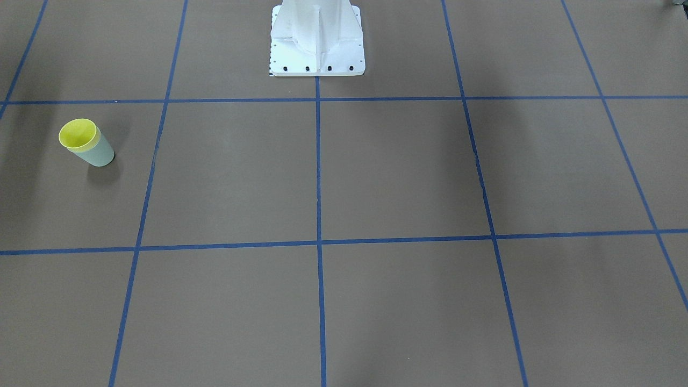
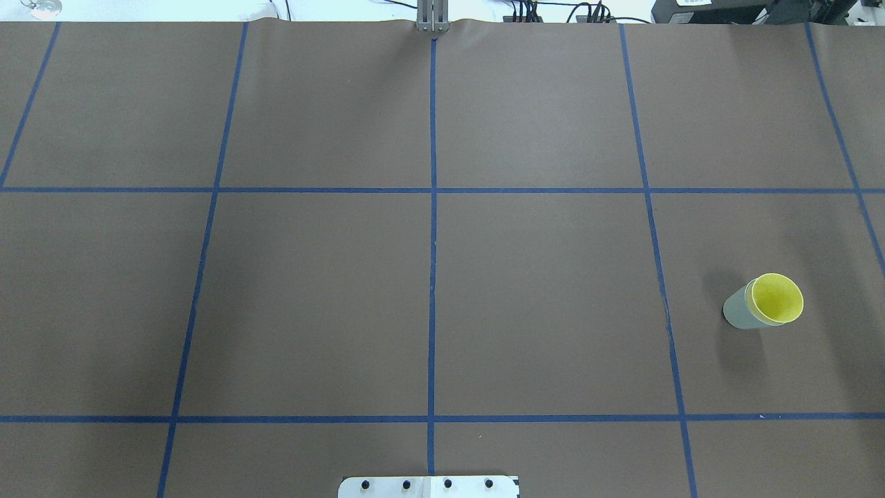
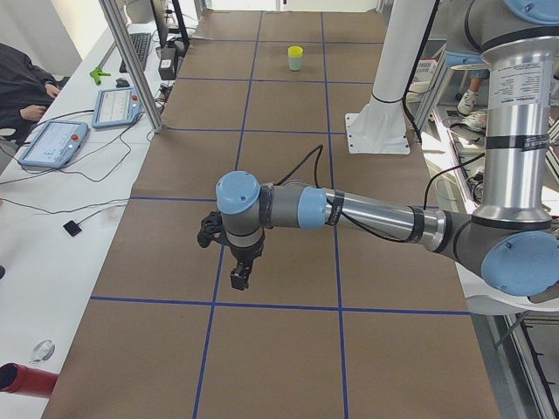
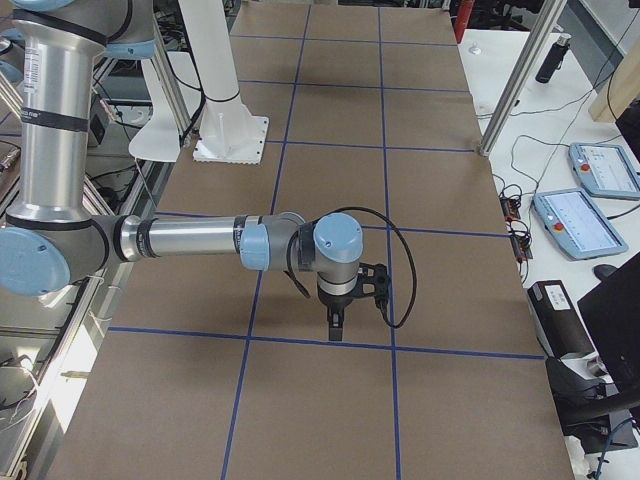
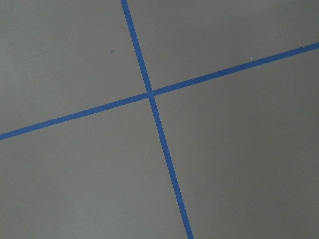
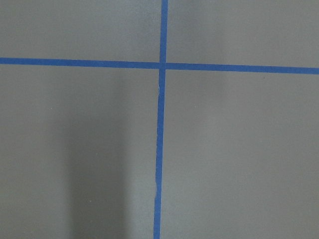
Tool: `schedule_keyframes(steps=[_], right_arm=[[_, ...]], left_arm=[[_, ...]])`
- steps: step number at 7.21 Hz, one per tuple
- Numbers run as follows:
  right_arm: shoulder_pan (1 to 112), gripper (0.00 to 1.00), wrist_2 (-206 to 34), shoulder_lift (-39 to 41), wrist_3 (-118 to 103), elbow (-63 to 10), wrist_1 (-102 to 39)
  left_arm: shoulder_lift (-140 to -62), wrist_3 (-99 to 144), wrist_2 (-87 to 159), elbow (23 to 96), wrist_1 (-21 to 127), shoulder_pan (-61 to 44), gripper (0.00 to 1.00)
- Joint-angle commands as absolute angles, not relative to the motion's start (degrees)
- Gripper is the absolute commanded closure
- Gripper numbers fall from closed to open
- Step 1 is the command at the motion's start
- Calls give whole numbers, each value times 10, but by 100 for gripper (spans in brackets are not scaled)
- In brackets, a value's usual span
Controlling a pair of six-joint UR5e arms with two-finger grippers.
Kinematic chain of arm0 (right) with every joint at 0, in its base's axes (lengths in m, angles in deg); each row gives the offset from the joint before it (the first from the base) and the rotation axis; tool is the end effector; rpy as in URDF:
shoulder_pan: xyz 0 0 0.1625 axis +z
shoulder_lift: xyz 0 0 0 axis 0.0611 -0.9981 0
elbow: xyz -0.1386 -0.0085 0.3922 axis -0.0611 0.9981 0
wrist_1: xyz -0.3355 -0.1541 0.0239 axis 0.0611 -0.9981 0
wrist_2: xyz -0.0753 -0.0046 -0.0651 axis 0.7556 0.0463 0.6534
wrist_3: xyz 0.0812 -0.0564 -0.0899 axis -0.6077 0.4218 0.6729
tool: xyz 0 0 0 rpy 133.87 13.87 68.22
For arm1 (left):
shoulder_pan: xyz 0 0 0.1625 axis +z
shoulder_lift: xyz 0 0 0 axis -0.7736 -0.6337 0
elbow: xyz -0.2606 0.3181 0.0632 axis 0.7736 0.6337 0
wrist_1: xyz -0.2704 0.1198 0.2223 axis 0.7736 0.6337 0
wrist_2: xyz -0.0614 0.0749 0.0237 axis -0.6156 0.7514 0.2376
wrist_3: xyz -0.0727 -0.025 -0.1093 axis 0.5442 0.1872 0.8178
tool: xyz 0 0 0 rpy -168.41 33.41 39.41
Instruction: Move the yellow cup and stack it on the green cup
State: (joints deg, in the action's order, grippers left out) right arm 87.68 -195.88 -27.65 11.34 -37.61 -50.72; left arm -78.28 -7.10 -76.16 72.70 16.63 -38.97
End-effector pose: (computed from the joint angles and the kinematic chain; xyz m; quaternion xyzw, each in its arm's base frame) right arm 0.0498 -0.3830 0.6358 0.0114 -0.3675 -0.0091 0.9299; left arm -0.0387 -0.4193 0.6062 0.0567 0.3663 0.1247 0.9203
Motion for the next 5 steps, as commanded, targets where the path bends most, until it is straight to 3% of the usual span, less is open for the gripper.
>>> schedule_keyframes(steps=[1, 5], right_arm=[[882, 1, -1984, -280, 124, -387, -519], [881, 1, -1988, -270, 115, -399, -509]], left_arm=[[-780, -74, -763, 725, 168, -390, 0], [-773, -76, -763, 717, 176, -407, 0]])
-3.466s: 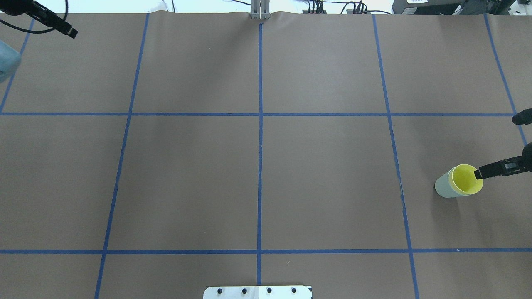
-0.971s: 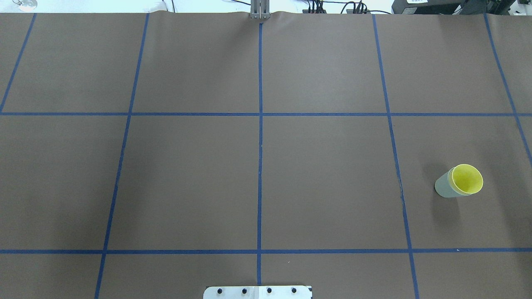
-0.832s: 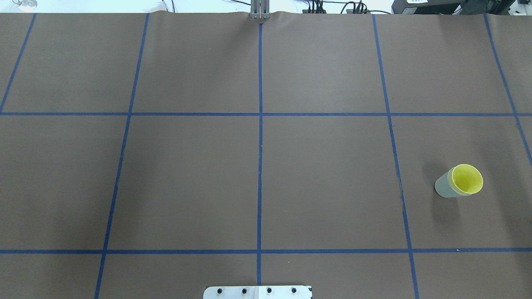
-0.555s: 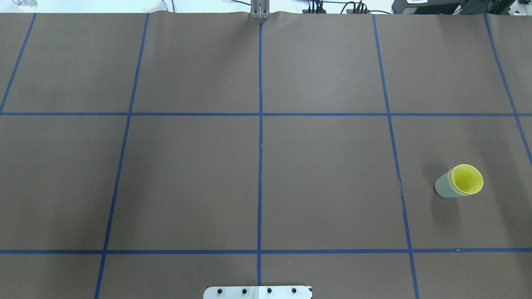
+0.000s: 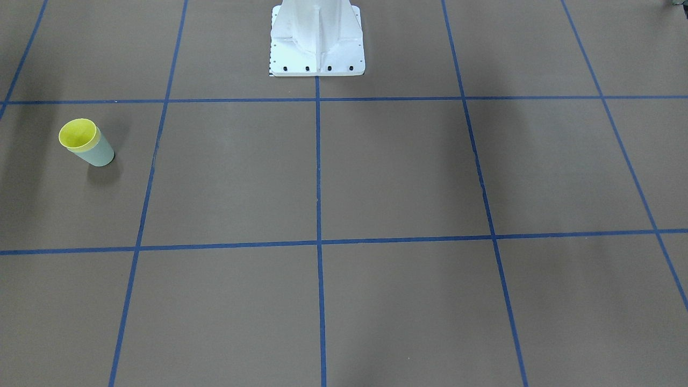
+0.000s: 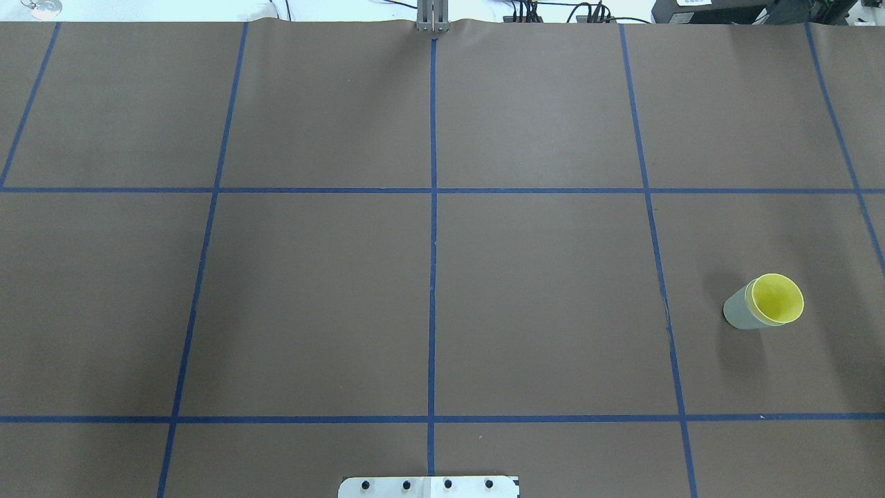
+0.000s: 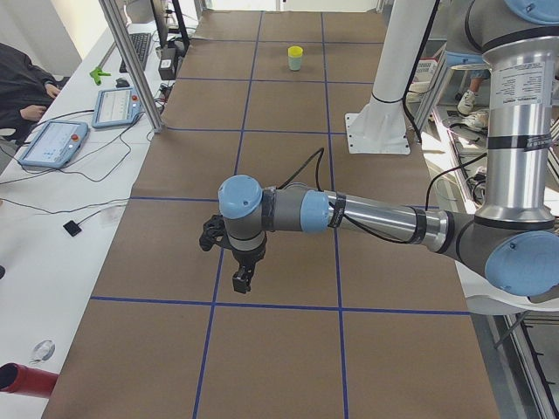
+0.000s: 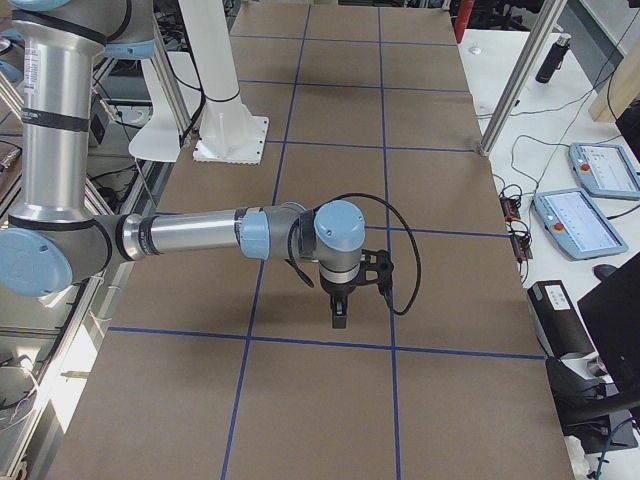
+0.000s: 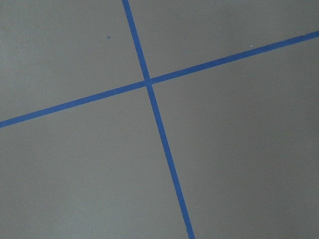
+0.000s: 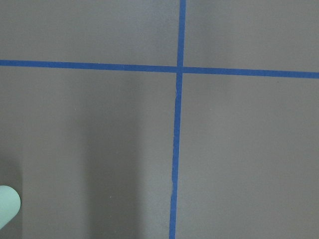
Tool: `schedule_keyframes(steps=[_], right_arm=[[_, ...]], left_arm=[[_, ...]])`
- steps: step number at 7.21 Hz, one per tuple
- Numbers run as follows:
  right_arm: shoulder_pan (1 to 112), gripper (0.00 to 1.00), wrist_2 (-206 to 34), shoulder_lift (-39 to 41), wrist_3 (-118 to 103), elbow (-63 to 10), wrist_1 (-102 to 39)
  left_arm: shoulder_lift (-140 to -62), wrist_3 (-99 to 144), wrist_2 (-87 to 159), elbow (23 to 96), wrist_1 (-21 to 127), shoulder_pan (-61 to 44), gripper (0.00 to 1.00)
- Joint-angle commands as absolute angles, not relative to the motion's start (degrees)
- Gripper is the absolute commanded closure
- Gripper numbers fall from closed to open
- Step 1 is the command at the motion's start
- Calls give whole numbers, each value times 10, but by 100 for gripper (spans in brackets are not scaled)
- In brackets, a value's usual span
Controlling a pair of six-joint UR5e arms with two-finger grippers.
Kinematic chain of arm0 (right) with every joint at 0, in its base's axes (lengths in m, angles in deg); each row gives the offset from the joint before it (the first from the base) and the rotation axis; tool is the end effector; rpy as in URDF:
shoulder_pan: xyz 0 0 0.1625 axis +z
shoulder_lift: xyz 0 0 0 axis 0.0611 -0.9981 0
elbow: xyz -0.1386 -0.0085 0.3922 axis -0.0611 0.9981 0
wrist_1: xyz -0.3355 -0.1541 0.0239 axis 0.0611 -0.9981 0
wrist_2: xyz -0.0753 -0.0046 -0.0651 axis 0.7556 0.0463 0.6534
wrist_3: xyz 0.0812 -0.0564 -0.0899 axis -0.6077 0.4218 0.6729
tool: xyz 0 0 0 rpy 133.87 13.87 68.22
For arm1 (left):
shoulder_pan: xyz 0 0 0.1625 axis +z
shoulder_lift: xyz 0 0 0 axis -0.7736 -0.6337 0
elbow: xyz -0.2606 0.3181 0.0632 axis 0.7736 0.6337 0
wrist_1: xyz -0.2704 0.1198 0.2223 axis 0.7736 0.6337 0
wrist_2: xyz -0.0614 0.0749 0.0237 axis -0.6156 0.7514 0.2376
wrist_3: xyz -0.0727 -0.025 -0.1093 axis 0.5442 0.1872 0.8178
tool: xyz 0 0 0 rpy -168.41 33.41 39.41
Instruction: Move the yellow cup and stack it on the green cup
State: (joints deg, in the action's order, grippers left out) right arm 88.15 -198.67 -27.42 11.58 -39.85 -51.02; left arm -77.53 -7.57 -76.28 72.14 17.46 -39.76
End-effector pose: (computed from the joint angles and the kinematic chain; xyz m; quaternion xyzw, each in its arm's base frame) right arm 0.0484 -0.3859 0.6128 0.0319 -0.3892 -0.0146 0.9205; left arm -0.0443 -0.4139 0.6143 0.0570 0.3672 0.1206 0.9205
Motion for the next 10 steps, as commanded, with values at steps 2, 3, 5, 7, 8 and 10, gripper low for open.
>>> schedule_keyframes(steps=[2, 3, 5, 7, 8, 10], right_arm=[[881, 1, -1989, -267, 117, -395, -508], [881, 1, -1990, -267, 117, -396, -508], [881, 1, -1990, -267, 116, -395, -509], [879, 1, -1990, -267, 116, -393, -509], [878, 1, -1989, -267, 117, -391, -509], [877, 1, -1989, -267, 117, -382, -509]], left_arm=[[-735, -76, -761, 696, 251, -409, 0], [-733, -76, -763, 680, 281, -410, 0], [-734, -74, -762, 685, 277, -411, 0], [-734, -71, -762, 687, 275, -412, 0], [-734, -71, -761, 687, 275, -412, 0], [-734, -71, -761, 687, 275, -412, 0]])
